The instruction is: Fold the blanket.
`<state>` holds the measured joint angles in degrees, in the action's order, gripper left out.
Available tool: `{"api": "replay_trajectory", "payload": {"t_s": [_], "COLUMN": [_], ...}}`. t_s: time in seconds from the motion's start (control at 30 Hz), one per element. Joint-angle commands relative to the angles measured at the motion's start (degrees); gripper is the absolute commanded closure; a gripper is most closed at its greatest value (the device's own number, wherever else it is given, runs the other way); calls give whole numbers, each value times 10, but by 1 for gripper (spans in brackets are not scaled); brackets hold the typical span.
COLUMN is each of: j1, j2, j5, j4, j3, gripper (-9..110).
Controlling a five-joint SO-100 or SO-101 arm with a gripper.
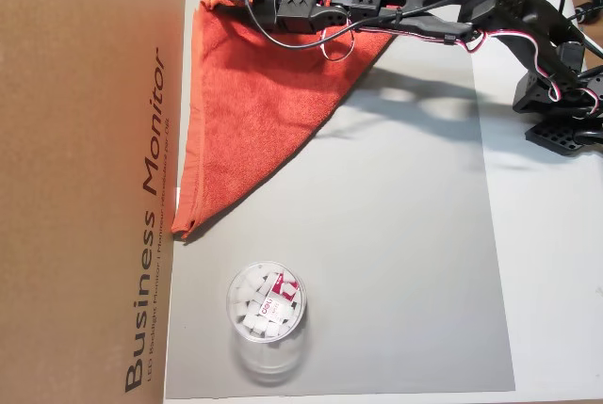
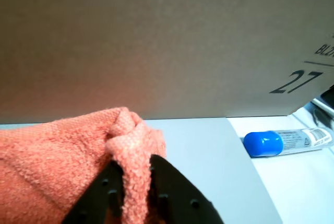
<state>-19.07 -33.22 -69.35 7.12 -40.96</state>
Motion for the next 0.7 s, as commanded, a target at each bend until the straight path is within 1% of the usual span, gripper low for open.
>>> {"api": "replay_trajectory", "payload": {"t_s": [0.0,0.2,0.5,0.67], "j1": [-8,-15,-18,-17], "j2": [-2,26,33,33], "j5": [-4,-4,-5,-63], "j4": [-24,-61,-62,-62], "j3": [33,33,33,33], "gripper": [102,102,102,101]}}
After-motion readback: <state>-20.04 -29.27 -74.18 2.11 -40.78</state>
